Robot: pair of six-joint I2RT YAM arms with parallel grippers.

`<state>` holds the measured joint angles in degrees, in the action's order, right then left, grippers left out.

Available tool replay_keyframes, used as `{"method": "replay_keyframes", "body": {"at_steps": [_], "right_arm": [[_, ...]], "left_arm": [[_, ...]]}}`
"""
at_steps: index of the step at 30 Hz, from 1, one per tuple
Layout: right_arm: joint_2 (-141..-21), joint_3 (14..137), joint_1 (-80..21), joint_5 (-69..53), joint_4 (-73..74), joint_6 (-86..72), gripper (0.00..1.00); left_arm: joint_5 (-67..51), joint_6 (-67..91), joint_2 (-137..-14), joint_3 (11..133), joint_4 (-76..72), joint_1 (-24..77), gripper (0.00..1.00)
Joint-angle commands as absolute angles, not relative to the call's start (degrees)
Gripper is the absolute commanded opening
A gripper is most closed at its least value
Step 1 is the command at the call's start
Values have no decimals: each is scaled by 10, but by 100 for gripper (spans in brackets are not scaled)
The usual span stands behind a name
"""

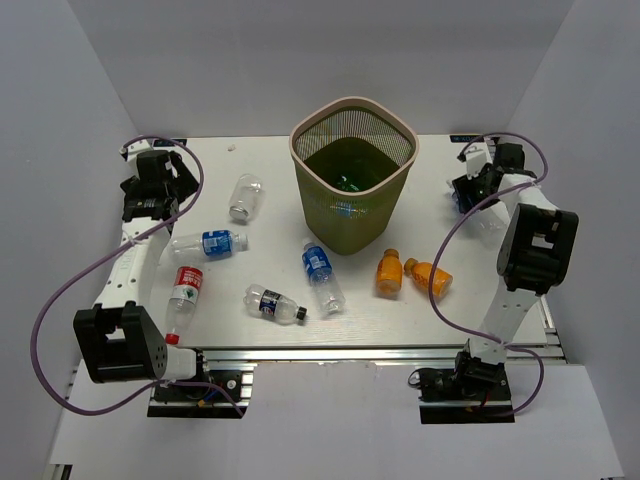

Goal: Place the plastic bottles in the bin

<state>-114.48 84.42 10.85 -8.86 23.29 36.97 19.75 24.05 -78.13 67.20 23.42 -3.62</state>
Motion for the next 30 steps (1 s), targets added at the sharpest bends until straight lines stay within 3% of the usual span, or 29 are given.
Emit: {"method": "replay_keyframes", "body": {"at_steps": [1, 6, 14, 21, 30], "right_arm": [[-1079, 914, 108, -158, 264, 320, 46], [-913, 918, 103, -303, 210, 199, 46], [-687, 834, 17, -391, -32, 19, 43], [-688, 817, -106, -443, -125, -59, 46], [-834, 872, -207, -367, -127, -25, 55]], "left_arm": [[172, 245, -751, 665, 226, -38, 98], [130, 247, -736, 637, 204, -38, 98], [58, 238, -727, 585, 157, -39, 98], [10, 214, -752, 576, 104, -38, 98], [1, 207, -803, 596, 98, -38, 98]]}}
